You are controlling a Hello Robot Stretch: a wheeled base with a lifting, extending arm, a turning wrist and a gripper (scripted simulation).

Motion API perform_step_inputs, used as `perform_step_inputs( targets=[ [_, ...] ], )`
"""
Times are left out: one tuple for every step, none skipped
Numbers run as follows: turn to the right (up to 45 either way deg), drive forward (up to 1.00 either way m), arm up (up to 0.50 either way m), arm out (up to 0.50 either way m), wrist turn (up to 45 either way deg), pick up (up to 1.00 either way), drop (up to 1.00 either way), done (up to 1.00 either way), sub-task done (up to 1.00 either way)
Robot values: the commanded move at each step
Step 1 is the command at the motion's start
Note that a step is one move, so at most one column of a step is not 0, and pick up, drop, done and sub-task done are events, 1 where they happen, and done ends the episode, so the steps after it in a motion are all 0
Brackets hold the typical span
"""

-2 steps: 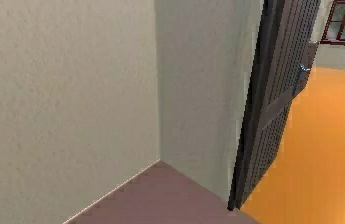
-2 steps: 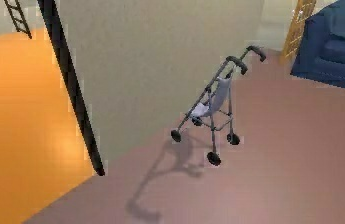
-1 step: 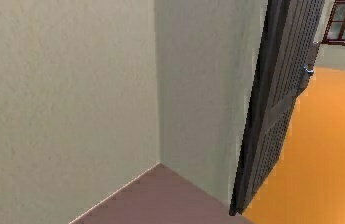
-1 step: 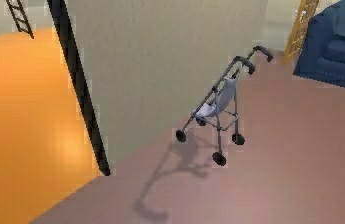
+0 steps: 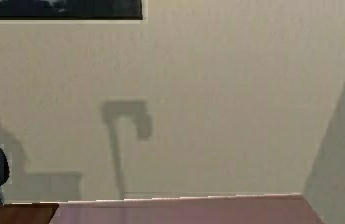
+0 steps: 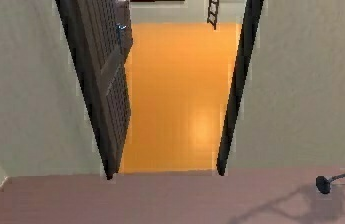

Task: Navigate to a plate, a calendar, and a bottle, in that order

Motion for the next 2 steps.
perform_step_inputs(
  targets=[
    [-45.0,0.00,0.00,0.00,0.0,0.00,0.00,0.00,0.00],
    [-12.0,0.00,0.00,0.00,0.0,0.00,0.00,0.00,0.00]
  ],
)
